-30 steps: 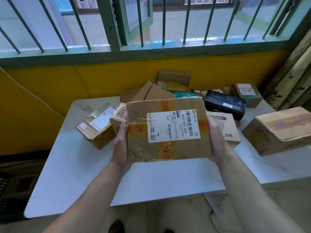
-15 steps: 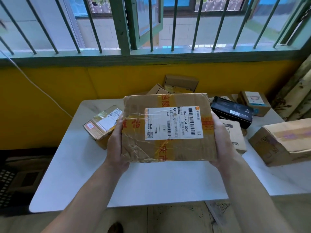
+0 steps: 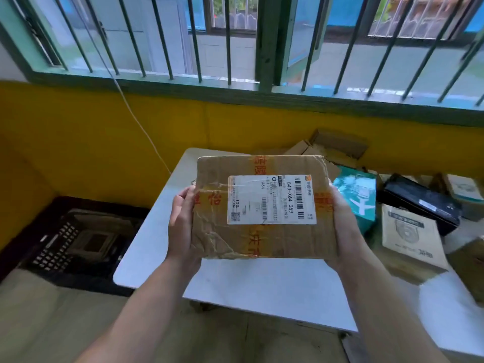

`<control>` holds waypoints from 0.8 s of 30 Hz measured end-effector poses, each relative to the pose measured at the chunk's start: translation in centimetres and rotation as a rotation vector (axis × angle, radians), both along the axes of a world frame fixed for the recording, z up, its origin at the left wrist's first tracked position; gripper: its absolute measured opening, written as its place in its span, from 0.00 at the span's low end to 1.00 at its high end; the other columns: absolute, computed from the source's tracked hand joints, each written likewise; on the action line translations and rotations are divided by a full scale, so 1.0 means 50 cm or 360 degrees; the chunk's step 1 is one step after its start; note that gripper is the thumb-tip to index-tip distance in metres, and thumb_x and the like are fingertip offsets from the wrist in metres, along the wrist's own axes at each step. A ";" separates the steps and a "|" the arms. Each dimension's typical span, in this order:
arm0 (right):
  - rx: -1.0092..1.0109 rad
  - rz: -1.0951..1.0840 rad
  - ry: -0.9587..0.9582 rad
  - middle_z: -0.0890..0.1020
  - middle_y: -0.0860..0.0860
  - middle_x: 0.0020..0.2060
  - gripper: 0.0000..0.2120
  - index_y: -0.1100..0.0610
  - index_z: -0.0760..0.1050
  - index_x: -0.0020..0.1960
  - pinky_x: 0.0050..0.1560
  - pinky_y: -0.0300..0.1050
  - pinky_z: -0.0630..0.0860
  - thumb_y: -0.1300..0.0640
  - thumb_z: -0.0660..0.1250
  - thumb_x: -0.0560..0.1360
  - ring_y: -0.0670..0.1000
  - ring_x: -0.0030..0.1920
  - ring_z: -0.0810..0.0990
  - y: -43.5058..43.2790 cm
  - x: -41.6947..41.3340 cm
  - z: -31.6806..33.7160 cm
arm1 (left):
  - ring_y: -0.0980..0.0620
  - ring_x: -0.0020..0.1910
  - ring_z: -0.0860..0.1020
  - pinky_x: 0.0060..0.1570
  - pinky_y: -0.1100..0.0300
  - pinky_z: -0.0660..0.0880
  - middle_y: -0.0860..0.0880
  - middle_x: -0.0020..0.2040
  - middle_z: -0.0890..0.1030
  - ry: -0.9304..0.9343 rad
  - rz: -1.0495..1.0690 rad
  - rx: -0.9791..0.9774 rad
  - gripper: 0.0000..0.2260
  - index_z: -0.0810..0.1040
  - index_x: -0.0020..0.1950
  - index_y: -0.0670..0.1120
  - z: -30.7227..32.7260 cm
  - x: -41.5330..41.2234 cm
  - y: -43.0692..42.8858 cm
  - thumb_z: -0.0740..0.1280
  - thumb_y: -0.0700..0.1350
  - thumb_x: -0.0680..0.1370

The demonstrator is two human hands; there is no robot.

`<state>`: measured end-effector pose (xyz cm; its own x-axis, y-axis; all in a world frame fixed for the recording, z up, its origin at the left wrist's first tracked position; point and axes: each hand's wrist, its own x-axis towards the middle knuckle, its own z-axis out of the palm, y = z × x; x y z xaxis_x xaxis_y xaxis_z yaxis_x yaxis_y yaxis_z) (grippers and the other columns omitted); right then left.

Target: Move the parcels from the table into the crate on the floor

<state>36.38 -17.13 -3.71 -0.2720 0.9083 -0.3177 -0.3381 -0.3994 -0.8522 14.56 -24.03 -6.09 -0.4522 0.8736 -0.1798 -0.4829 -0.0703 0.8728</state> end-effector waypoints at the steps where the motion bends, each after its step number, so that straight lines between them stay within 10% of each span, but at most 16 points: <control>1: -0.0011 0.0030 0.0029 0.87 0.55 0.45 0.21 0.47 0.85 0.44 0.33 0.48 0.81 0.38 0.57 0.79 0.52 0.41 0.87 -0.004 -0.032 -0.005 | 0.49 0.45 0.84 0.45 0.47 0.80 0.44 0.47 0.83 0.0060 0.0080 -0.0006 0.12 0.74 0.59 0.49 0.006 -0.029 -0.016 0.59 0.54 0.81; 11: 0.0103 0.0098 -0.0207 0.81 0.64 0.57 0.19 0.61 0.73 0.65 0.58 0.69 0.76 0.50 0.61 0.80 0.65 0.58 0.81 -0.137 -0.477 -0.023 | 0.42 0.56 0.83 0.56 0.45 0.78 0.42 0.59 0.83 0.0247 0.0011 -0.0180 0.24 0.79 0.64 0.49 -0.024 -0.430 -0.282 0.62 0.63 0.77; 14: 0.0135 0.0314 -0.0246 0.81 0.65 0.57 0.21 0.64 0.71 0.67 0.60 0.70 0.74 0.50 0.61 0.81 0.65 0.58 0.80 -0.186 -0.629 -0.045 | 0.48 0.46 0.85 0.44 0.55 0.81 0.42 0.58 0.83 0.0295 0.0232 -0.0197 0.20 0.78 0.65 0.49 -0.042 -0.558 -0.370 0.67 0.56 0.76; 24: 0.0008 0.0671 -0.0407 0.85 0.60 0.52 0.20 0.60 0.78 0.59 0.56 0.63 0.80 0.45 0.59 0.81 0.60 0.52 0.85 -0.187 -0.968 -0.149 | 0.39 0.55 0.83 0.60 0.36 0.75 0.42 0.55 0.85 0.0126 0.0479 -0.0476 0.15 0.80 0.63 0.49 -0.137 -0.850 -0.424 0.65 0.53 0.79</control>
<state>-12.04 -26.50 -11.14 -0.5303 0.7374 -0.4183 0.0723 -0.4522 -0.8890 -27.92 -45.23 -12.96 -0.7014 0.6154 -0.3596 -0.4103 0.0639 0.9097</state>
